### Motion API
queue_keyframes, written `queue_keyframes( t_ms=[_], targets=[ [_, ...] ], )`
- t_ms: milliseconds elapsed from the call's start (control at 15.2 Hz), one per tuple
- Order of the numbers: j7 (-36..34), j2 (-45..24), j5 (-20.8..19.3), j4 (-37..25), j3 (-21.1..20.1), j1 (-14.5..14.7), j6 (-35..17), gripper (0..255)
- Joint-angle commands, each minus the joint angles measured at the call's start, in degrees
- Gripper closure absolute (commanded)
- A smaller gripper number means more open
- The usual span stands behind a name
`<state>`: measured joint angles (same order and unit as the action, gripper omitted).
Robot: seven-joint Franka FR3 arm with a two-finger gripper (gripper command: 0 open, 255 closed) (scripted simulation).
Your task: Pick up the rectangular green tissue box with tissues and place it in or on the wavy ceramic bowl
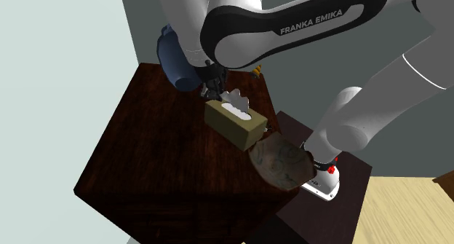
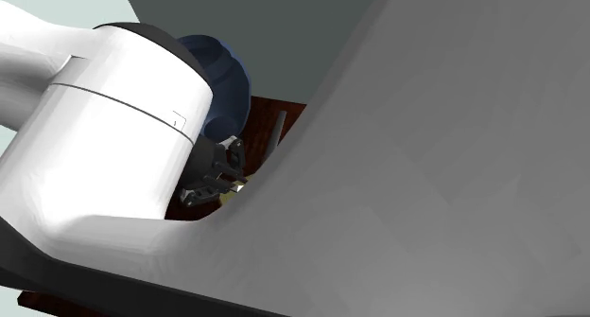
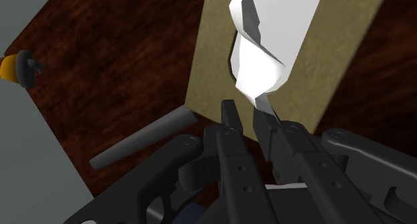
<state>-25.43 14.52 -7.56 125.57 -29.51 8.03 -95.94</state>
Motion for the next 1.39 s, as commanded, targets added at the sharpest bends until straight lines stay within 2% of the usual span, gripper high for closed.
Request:
queue_keyframes(
  t_ms=[0,1320],
  targets=[
    [0.0,-0.01,0.01,0.0,-0.01,0.01,0.01,255],
    [3.49,1.21,-0.1,-14.22,0.86,-0.46,14.91,255]
  ],
)
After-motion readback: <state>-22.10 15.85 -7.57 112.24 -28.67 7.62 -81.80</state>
